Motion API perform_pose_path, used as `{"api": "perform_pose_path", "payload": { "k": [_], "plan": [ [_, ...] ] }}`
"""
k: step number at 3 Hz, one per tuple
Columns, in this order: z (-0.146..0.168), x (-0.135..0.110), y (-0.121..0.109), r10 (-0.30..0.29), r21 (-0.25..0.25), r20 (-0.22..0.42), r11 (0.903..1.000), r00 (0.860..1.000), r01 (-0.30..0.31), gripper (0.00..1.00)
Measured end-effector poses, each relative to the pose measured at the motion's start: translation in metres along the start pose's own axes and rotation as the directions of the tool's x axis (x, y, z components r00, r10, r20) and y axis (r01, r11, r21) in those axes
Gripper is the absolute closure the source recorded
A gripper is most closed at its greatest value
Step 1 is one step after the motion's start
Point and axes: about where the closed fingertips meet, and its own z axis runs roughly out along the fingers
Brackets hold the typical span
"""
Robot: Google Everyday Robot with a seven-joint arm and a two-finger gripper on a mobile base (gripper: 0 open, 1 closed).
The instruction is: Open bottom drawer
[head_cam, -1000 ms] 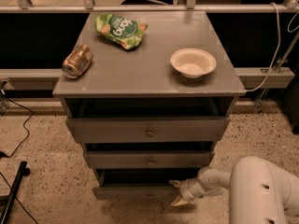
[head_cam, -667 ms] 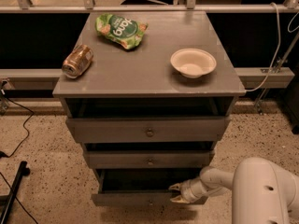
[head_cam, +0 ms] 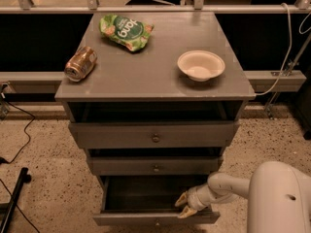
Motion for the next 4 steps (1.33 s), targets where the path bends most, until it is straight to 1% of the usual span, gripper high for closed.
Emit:
{"api": "perform_pose_path", "payload": {
  "k": [1, 2, 3, 4],
  "plan": [
    [0.002, -0.001, 0.001, 0.001, -0.003, 0.002, 1.0, 1.0, -0.001, 0.17],
    [0.002, -0.003, -0.006, -0.003, 0.016, -0.026, 0.9999, 1.0, 0.004, 0.0],
    [-0.012, -0.015, -0.016, -0.024, 0.05, -0.075, 0.9984, 0.997, 0.028, 0.0],
    [-0.014, -0.017, -0.016, -0.027, 0.055, -0.081, 0.998, 0.996, 0.031, 0.0]
  ]
}}
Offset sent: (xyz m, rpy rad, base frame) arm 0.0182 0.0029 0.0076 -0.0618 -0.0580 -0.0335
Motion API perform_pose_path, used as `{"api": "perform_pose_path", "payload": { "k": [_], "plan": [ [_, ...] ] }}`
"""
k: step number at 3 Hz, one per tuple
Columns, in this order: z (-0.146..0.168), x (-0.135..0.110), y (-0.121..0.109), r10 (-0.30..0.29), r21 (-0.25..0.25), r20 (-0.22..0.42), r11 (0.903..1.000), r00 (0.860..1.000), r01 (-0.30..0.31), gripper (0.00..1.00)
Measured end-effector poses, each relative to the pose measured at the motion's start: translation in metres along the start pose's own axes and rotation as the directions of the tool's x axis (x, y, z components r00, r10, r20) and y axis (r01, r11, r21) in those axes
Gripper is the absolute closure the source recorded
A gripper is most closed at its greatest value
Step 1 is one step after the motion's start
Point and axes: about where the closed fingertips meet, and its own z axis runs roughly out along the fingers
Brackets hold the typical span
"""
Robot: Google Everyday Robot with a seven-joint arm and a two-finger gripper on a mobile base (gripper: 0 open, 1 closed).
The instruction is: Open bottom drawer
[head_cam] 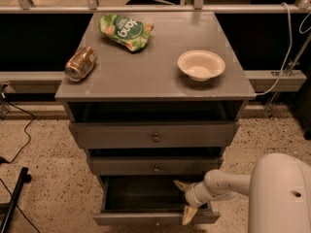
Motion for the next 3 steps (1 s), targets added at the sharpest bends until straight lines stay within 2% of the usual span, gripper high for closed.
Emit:
{"api": "perform_pose_path", "payload": {
  "k": [1, 3],
  "plan": [
    [0.0046, 0.005, 0.0003, 0.015, -0.007, -0.004, 0.9999, 1.0, -0.015, 0.17],
    [0.0077, 0.0125, -0.0019, 0.036, -0.017, -0.011, 0.9992, 0.999, -0.036, 0.63]
  ]
}}
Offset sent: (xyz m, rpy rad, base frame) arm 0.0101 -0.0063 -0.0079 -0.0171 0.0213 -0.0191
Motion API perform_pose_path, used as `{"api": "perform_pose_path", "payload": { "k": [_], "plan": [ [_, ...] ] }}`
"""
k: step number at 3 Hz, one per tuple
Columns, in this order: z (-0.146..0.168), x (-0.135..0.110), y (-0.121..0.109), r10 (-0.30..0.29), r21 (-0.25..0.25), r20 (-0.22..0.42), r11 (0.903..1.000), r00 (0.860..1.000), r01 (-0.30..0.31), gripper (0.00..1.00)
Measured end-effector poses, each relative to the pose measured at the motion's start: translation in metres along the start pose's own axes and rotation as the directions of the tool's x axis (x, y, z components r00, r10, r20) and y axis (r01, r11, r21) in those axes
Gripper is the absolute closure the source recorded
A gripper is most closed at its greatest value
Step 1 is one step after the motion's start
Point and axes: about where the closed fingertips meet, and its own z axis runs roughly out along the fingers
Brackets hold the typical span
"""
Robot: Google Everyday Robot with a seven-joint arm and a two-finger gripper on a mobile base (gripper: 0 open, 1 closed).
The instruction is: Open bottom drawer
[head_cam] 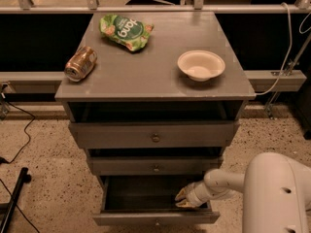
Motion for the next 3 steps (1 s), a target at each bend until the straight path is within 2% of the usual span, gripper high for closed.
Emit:
{"api": "perform_pose_path", "payload": {
  "k": [1, 2, 3],
  "plan": [
    [0.01, 0.014, 0.001, 0.025, -0.007, -0.014, 0.9997, 1.0, -0.025, 0.86],
    [0.025, 0.032, 0.007, 0.066, -0.025, -0.032, 0.9975, 0.997, -0.067, 1.0],
    [0.038, 0.045, 0.012, 0.094, -0.047, -0.044, 0.9943, 0.995, -0.096, 1.0]
  ]
}}
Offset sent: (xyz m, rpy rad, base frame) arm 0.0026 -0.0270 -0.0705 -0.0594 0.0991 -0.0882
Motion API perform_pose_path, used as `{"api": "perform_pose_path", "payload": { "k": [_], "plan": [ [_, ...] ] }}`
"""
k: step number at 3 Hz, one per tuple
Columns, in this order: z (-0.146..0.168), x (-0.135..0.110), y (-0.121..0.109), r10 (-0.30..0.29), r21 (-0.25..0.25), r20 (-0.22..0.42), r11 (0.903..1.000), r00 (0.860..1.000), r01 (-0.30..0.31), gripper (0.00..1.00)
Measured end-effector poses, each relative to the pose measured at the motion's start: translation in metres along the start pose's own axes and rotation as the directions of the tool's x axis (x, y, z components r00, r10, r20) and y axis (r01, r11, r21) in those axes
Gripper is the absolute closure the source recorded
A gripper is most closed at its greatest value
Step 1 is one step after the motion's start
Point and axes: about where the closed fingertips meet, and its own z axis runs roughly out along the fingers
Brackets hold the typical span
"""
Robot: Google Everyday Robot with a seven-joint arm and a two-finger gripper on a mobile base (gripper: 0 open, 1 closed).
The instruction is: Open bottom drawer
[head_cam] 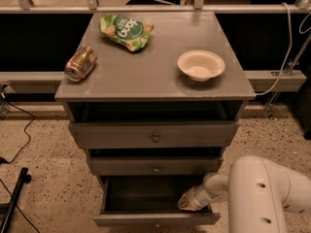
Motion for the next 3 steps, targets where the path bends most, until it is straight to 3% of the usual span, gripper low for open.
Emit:
{"api": "perform_pose_path", "payload": {
  "k": [2, 3],
  "plan": [
    [0.0, 0.014, 0.047, 0.084, -0.102, 0.014, 0.9914, 0.996, -0.082, 1.0],
    [-0.006, 0.002, 0.076, 0.103, -0.151, 0.045, 0.984, 0.994, -0.095, 1.0]
  ]
}}
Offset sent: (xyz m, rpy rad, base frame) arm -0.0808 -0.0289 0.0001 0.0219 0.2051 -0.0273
